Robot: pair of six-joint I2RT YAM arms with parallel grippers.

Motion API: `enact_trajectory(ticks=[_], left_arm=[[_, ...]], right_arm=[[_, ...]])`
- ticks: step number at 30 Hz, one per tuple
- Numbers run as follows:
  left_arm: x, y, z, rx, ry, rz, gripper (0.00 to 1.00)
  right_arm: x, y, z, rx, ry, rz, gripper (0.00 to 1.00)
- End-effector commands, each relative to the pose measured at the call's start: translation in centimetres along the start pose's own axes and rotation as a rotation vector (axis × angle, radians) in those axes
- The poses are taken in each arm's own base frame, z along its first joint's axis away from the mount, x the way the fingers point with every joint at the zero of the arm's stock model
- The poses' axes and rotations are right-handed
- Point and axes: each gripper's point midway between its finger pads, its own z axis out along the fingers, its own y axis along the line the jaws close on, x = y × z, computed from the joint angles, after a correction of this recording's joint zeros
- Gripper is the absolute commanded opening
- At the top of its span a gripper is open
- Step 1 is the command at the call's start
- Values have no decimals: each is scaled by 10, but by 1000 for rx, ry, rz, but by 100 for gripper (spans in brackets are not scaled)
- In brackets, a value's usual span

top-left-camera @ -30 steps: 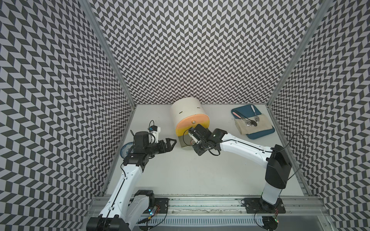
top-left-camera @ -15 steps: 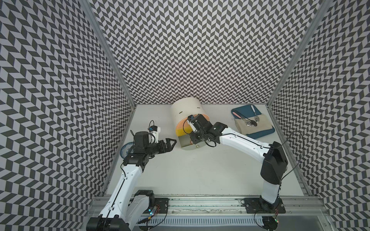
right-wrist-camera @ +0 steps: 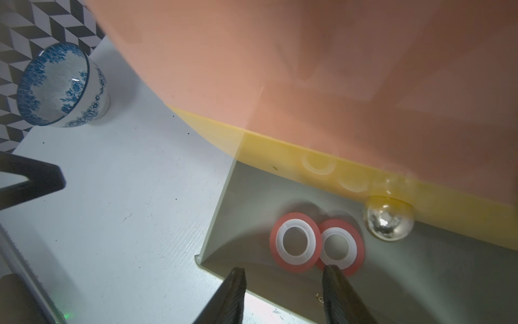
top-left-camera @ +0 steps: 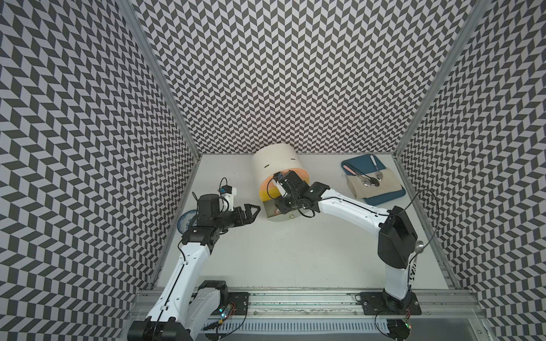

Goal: Place the transparent tape into the drawer according to color
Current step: Place the tape in the drawer.

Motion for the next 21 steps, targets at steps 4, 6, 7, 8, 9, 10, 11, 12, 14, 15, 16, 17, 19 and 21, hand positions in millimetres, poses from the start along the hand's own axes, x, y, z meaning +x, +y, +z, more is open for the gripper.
enact_trajectory(ticks=[4, 6, 7, 8, 9, 10, 11, 12, 14, 15, 16, 17, 19, 21], left_arm=[[-26, -11, -6, 11, -60, 12, 100], [-38, -15, -7, 16, -83, 18, 100], [-46, -18, -8, 19, -98, 28, 100], [-54, -21, -8, 23, -110, 37, 100], [-62, -24, -9, 28, -124, 46, 100], [-70, -27, -10, 30, -138, 53, 100], [-78, -30, -10, 29, -151, 63, 100], [-86, -32, -10, 30, -164, 70, 100], [-99, -36, -9, 35, -179, 79, 100], [-106, -38, -7, 36, -184, 84, 100], [-111, -39, -6, 38, -187, 86, 100], [-117, -41, -4, 37, -190, 90, 100], [-128, -44, 0, 35, -200, 99, 100], [-137, -47, 6, 33, -199, 103, 100]], right_arm=[[-18, 8, -26, -60, -103, 15, 56], [-13, 14, -36, -98, -123, 23, 61], [-12, 16, -40, -115, -137, 25, 64], [-8, 17, -45, -129, -148, 29, 69], [-5, 16, -49, -133, -163, 37, 75], [-1, 15, -52, -135, -169, 44, 79], [3, 14, -55, -137, -175, 48, 84], [6, 13, -59, -141, -181, 54, 87], [13, 13, -65, -154, -190, 62, 93], [17, 13, -67, -166, -191, 66, 96], [21, 14, -69, -176, -196, 73, 99], [25, 15, -71, -194, -205, 84, 100], [34, 16, -73, -222, -222, 101, 100], [44, 15, -73, -233, -230, 118, 100]])
